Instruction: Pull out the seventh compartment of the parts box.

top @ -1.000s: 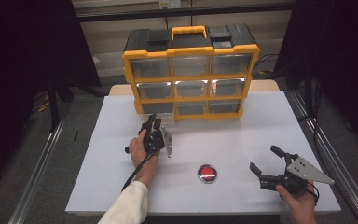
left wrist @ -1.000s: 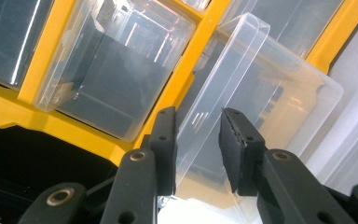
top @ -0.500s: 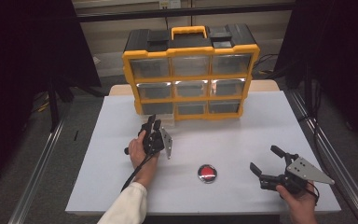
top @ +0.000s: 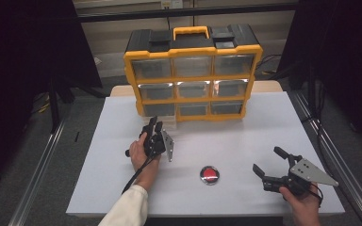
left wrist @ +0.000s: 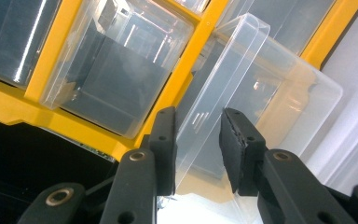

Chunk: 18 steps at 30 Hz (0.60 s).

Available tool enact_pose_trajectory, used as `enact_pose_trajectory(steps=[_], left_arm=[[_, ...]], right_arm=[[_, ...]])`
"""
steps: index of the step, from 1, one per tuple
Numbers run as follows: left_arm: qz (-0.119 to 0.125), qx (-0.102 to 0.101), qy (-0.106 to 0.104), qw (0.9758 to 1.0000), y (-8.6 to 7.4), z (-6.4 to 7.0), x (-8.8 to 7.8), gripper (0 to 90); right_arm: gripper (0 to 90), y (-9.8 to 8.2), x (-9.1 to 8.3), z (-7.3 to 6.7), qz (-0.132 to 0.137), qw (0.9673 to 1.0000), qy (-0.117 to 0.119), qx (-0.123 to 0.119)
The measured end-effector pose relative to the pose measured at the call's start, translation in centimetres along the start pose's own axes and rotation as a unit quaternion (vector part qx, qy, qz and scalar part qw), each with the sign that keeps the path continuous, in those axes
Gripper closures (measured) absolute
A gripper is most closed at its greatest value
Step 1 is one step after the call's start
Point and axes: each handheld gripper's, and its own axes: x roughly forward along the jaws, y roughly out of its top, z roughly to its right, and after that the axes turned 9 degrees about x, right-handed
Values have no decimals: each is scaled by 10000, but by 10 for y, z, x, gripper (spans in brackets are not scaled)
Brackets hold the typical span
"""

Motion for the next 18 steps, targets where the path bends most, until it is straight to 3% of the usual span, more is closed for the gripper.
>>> enact_pose_trajectory(steps=[18], left_arm=[[31, -28, -13, 10000, 1, 0, -5, 670]], right_arm=[[49, 0, 0, 0, -12, 10000, 39, -37]])
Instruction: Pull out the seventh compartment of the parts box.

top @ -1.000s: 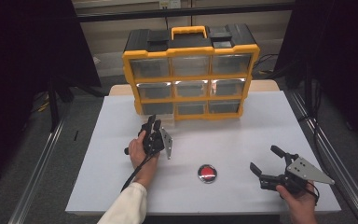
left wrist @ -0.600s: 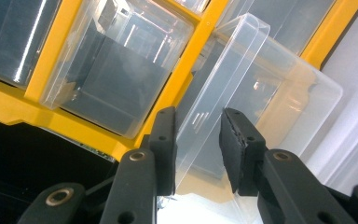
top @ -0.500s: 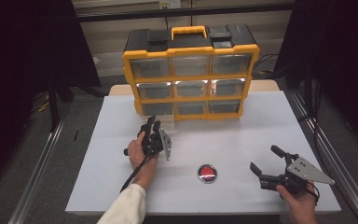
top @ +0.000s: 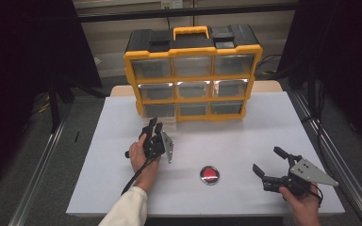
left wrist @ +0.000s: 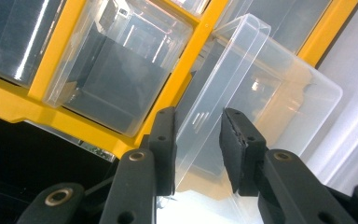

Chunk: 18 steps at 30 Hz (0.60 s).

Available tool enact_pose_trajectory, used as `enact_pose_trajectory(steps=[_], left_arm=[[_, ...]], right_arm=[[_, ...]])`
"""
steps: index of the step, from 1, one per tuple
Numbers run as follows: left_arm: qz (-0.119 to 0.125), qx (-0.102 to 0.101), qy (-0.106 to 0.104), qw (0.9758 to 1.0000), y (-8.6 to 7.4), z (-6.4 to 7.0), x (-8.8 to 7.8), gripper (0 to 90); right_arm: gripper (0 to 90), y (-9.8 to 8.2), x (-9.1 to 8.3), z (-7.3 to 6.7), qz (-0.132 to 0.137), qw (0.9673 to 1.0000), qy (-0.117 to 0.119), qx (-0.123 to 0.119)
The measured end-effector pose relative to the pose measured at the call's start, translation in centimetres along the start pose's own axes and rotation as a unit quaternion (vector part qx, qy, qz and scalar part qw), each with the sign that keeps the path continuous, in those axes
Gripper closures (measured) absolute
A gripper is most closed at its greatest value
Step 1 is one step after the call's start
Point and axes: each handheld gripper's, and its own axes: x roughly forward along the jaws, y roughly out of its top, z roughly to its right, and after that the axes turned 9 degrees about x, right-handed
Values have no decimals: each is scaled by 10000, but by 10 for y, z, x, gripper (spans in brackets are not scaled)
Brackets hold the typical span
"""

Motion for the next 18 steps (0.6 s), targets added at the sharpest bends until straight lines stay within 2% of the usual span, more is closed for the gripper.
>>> enact_pose_trajectory(steps=[11, 14, 18], left_arm=[[-14, -37, -9, 10000, 0, 0, -3, 669], [-41, 9, -6, 10000, 0, -1, -4, 668], [26, -31, -15, 10000, 0, 0, -4, 667]], right_arm=[[48, 0, 0, 0, 6, 10000, -12, 11], [48, 0, 0, 0, 14, 10000, -5, 20], [49, 0, 0, 0, 20, 10000, 4, 16]])
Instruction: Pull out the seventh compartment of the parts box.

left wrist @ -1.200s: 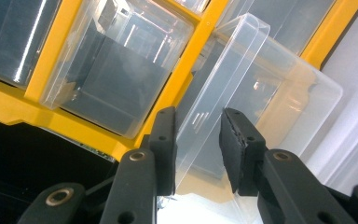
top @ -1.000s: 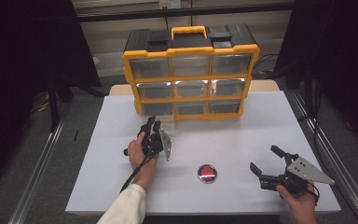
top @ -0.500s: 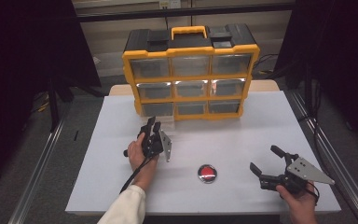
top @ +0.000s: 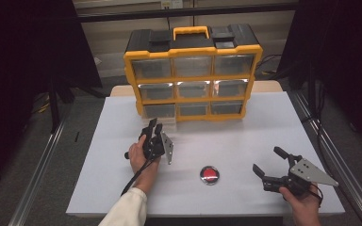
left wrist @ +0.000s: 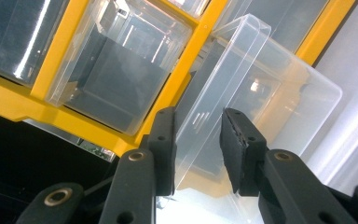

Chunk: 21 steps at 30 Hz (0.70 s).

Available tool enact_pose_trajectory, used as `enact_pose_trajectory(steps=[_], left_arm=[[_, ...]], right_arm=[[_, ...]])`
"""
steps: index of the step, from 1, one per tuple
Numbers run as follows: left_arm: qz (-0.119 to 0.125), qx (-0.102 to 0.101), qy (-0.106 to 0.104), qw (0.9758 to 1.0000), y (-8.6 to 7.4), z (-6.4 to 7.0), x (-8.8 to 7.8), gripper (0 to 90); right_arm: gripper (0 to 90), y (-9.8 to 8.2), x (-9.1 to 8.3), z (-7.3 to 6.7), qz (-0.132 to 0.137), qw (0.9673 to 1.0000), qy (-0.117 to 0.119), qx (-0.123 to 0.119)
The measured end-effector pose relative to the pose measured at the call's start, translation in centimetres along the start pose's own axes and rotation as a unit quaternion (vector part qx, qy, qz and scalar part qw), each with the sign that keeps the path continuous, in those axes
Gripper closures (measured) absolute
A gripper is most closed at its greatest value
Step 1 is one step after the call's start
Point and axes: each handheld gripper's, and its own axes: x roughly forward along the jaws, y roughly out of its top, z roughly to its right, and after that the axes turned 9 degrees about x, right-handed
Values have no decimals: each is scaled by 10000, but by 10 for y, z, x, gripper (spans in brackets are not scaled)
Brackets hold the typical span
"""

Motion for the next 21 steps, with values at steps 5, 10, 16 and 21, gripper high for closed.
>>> enact_pose_trajectory(steps=[5, 10, 16, 21], left_arm=[[15, 41, -13, 10000, 1, 0, -2, 659], [34, 26, -33, 10000, 1, 0, -2, 659], [18, 0, -56, 10000, 0, 0, -4, 659], [14, -25, -63, 10000, -1, -1, -5, 657]], right_arm=[[49, 0, 0, 0, 2, 10000, 1, 2], [49, 0, 0, 0, -6, 10000, 19, -11], [49, 0, 0, 0, -8, 10000, 21, -6], [49, 0, 0, 0, -6, 10000, 27, -5]])
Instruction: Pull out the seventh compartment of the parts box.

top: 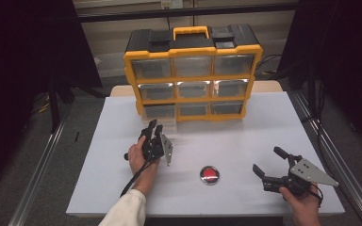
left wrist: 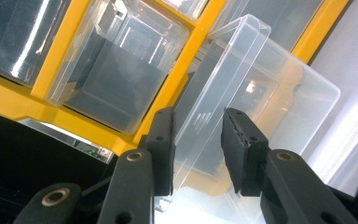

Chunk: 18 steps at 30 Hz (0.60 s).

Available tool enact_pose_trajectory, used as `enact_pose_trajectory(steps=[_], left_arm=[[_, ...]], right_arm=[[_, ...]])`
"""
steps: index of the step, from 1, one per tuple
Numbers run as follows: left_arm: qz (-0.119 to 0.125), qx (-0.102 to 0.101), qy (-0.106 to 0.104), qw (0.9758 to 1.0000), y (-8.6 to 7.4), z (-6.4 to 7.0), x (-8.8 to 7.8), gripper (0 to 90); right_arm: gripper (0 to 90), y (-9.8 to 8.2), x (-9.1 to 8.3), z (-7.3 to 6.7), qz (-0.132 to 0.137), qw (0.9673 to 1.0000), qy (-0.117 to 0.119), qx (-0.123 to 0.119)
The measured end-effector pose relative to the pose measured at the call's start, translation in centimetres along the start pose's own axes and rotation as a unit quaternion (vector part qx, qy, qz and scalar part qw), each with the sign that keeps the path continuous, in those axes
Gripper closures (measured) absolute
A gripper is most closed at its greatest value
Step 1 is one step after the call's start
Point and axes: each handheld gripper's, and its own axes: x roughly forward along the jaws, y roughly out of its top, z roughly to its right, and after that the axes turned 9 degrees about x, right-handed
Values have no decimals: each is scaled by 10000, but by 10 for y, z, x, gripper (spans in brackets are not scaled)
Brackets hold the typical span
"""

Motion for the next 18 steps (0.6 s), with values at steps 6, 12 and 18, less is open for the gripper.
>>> enact_pose_trajectory(steps=[6, 12, 18], left_arm=[[30, 12, 7, 10000, 0, 0, -1, 656], [-43, 38, -4, 10000, 0, 0, -3, 656], [3, 67, -9, 10000, 0, 0, -3, 655]], right_arm=[[48, 0, 0, 0, 2, 10000, 0, 1], [49, 0, 0, 0, -4, 10000, 3, -5], [48, 0, 0, 0, -3, 10000, -2, -6]])
